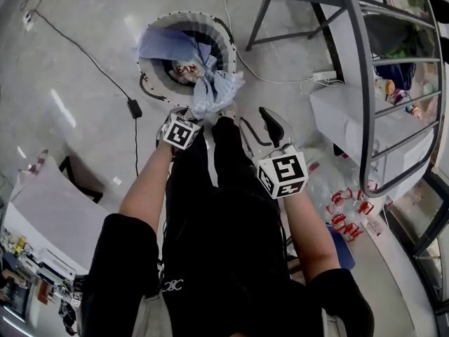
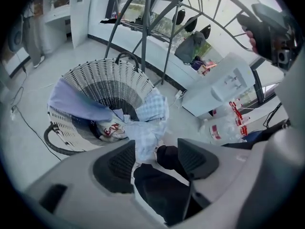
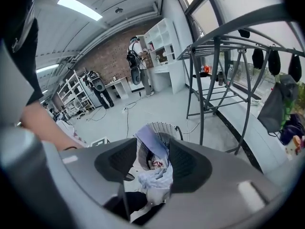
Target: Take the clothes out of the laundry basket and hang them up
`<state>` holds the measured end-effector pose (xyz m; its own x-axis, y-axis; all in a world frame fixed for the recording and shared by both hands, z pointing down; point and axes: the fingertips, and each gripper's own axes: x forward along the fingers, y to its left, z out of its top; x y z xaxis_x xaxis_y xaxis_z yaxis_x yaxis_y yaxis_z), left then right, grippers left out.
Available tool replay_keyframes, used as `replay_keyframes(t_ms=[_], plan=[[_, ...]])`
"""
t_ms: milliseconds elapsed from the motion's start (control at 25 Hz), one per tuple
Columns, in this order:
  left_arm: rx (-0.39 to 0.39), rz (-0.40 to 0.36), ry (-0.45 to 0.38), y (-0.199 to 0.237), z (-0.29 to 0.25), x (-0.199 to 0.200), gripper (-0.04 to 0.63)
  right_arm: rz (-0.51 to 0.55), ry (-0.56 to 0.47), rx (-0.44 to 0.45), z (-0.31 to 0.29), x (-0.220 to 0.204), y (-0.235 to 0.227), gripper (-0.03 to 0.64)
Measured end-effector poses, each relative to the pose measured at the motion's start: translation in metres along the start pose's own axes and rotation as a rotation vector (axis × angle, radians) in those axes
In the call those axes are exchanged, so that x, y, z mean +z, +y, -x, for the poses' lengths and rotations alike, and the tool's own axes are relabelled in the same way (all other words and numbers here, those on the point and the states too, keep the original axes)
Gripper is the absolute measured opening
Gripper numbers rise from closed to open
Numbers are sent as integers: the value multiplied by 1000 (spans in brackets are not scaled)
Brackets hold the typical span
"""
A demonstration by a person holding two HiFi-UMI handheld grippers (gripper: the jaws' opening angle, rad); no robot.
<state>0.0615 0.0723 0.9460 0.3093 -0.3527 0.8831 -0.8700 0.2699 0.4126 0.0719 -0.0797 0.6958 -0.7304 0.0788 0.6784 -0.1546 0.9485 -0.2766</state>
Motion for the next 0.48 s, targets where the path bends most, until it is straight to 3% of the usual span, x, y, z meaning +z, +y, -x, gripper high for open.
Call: replay_keyframes(t_ms=[240, 480], plan=[[2, -2, -5, 9, -52, -1, 264, 24, 43, 34, -14, -29, -5, 207], [29, 53, 60, 25, -78, -16, 214, 22, 74, 38, -26, -49, -8, 206]])
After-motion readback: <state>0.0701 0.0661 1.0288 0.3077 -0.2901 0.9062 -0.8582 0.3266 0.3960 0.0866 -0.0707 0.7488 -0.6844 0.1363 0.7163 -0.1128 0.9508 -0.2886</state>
